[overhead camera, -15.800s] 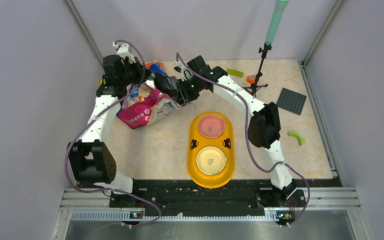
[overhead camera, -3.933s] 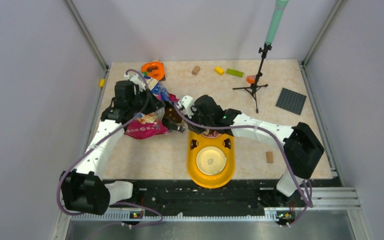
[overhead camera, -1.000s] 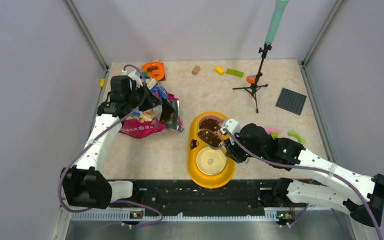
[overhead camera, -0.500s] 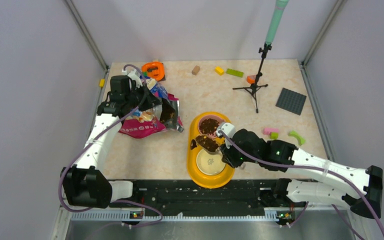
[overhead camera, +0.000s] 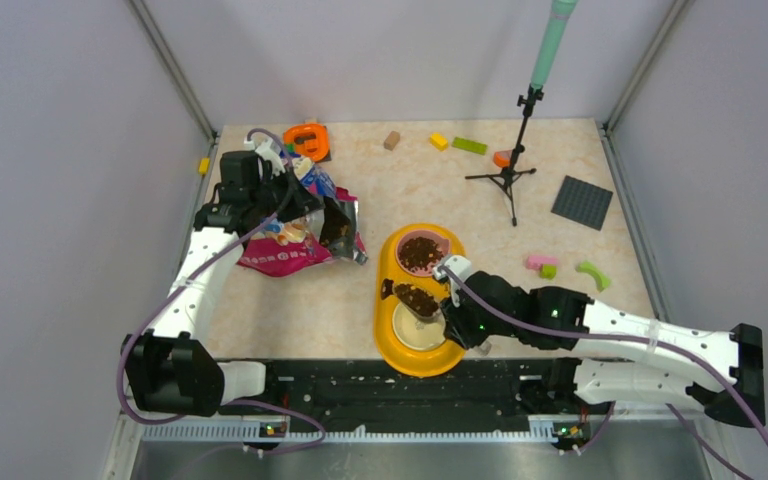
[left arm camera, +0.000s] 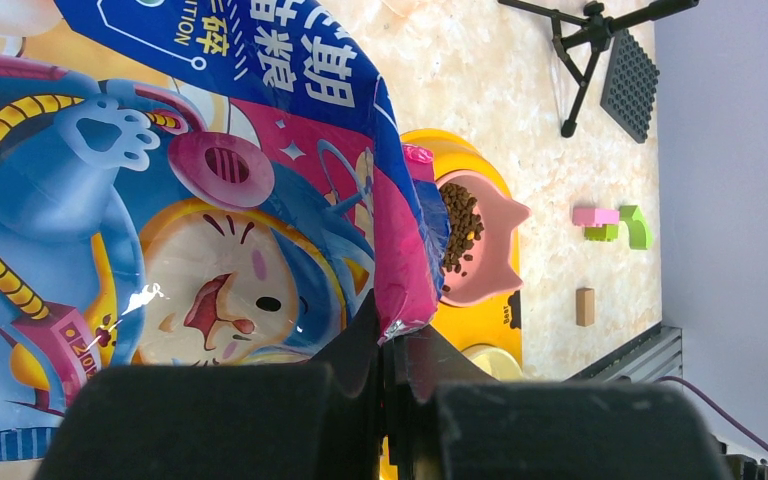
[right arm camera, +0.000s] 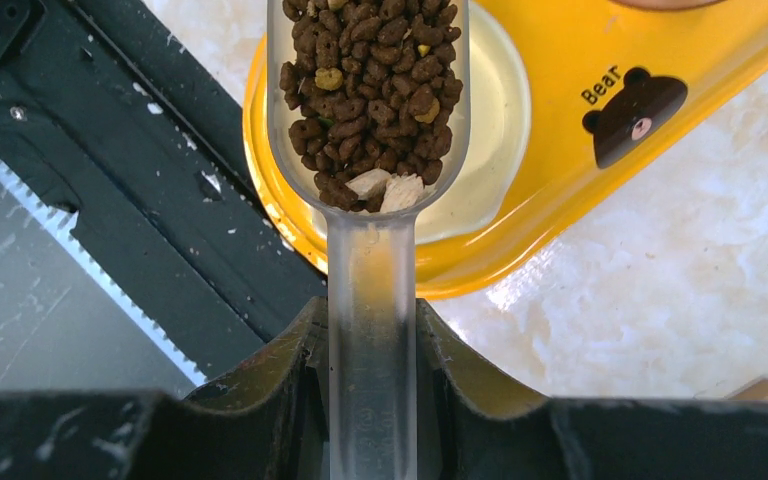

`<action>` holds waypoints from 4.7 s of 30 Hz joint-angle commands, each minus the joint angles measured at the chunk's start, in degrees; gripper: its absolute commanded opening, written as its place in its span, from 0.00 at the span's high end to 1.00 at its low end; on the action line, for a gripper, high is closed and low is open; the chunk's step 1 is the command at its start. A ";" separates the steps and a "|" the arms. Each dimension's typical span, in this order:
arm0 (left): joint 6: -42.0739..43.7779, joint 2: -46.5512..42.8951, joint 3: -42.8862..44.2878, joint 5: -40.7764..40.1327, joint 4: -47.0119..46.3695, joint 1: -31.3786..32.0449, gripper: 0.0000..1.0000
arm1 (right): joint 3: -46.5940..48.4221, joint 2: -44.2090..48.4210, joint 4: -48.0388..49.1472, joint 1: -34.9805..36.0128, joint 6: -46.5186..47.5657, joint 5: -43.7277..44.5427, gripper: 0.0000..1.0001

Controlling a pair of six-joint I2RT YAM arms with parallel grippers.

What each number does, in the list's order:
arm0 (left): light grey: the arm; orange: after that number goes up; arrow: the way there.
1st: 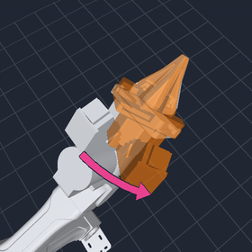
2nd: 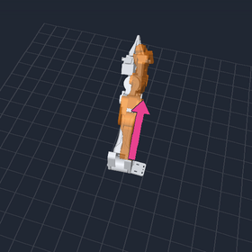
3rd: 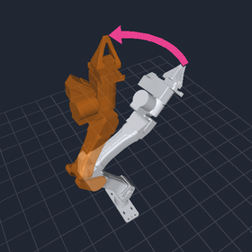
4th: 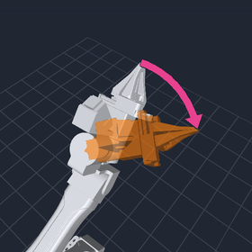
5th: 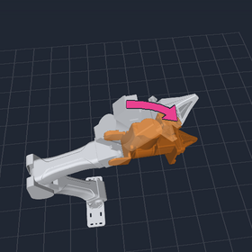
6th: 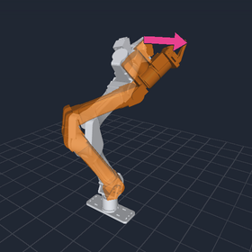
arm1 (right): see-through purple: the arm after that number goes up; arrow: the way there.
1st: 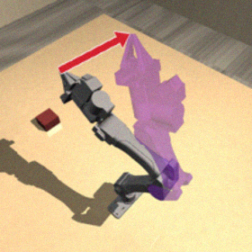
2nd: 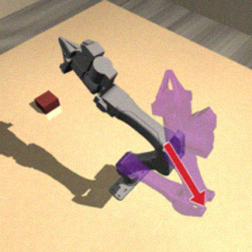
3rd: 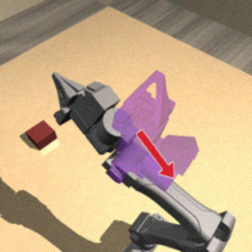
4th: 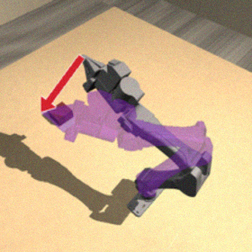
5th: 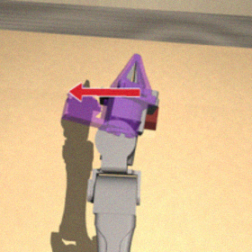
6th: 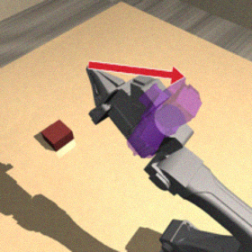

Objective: Serve the pet food

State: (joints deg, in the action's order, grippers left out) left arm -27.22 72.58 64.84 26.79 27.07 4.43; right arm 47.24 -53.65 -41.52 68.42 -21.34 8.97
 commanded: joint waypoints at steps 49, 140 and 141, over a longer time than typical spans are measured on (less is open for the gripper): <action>0.24 0.85 -0.19 1.20 -8.26 -1.00 1.00 | 24.42 -22.69 -38.28 3.86 -3.57 -2.24 1.00; 3.66 -12.12 -5.32 1.97 -6.15 -1.00 1.00 | 56.87 -45.79 -17.53 -5.41 4.54 -5.59 1.00; 3.62 -12.04 -5.33 1.96 -6.20 -1.00 1.00 | 57.43 -47.28 -17.28 -5.41 4.91 -5.77 1.00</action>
State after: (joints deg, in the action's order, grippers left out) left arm -24.23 63.48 58.63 26.13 25.71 3.68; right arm 99.98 -97.23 -64.25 63.33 -18.90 4.12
